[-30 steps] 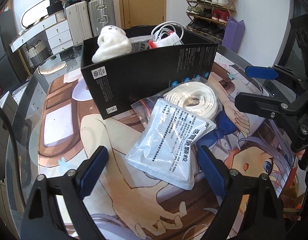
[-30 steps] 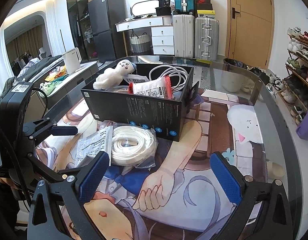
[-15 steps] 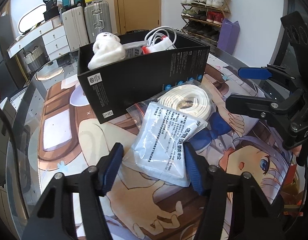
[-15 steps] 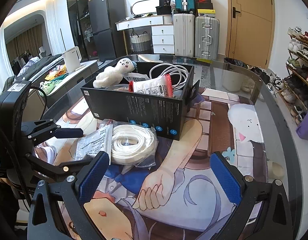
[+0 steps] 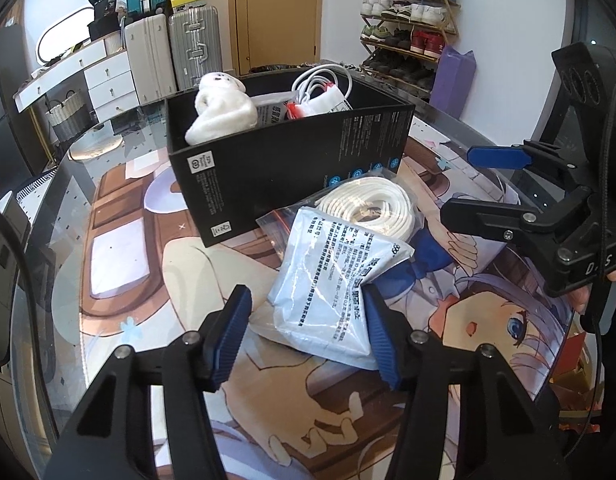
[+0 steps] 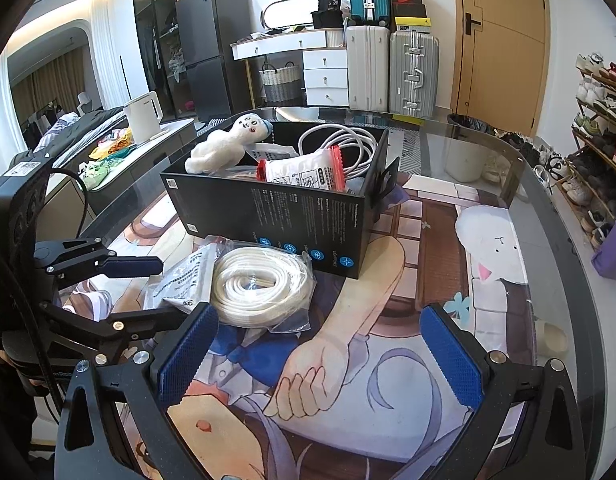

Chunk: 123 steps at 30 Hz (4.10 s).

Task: Organize soft objects
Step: 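Grasp the white pouch with the left tool while the right tool grasps the bagged rope, then carry the pouch and rope bag into the black box and release both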

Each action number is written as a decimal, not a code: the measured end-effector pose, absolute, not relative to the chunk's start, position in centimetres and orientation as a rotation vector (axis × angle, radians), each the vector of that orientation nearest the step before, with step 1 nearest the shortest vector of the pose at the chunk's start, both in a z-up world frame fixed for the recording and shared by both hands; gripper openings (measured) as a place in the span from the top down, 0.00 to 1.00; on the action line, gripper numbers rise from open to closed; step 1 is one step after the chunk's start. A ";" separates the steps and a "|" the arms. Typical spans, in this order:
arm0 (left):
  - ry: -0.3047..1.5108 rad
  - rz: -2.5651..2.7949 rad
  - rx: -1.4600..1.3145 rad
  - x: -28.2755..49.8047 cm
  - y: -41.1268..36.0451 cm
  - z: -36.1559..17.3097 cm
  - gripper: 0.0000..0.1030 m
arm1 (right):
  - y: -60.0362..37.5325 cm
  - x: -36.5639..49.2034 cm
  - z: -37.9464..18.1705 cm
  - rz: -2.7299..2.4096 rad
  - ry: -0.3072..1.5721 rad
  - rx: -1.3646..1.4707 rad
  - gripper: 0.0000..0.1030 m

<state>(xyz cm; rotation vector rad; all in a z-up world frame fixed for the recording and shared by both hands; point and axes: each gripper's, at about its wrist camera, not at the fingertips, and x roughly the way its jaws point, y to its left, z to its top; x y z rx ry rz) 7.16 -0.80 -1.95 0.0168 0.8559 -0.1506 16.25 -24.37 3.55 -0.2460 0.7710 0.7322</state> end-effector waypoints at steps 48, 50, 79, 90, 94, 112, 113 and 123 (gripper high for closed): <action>0.731 -0.052 -0.123 4.6 6.4 2.7 0.46 | -15.4 15.7 -0.1 0.744 0.939 -0.401 0.01; 0.732 -0.052 -0.124 4.6 6.4 2.6 0.46 | -15.2 15.8 -0.1 0.745 0.945 -0.413 0.01; 0.676 -0.051 -0.113 4.2 5.5 3.8 0.46 | -20.8 13.2 2.8 0.812 0.827 -0.346 0.47; 0.659 -0.033 -0.131 5.0 5.1 4.1 0.46 | -23.1 12.8 7.1 0.811 0.724 -0.285 0.47; 0.654 -0.029 -0.138 5.8 4.7 4.3 0.46 | -23.5 13.5 8.4 0.803 0.697 -0.267 0.47; 0.650 -0.009 -0.144 10.9 4.8 5.3 0.46 | -20.6 19.0 9.4 0.806 0.688 -0.213 0.47; 0.651 -0.011 -0.144 11.1 4.8 5.3 0.46 | -20.5 19.4 9.2 0.805 0.692 -0.213 0.47; 0.673 -0.019 -0.119 13.8 4.0 4.7 0.46 | -18.7 22.0 7.9 0.792 0.695 -0.257 0.47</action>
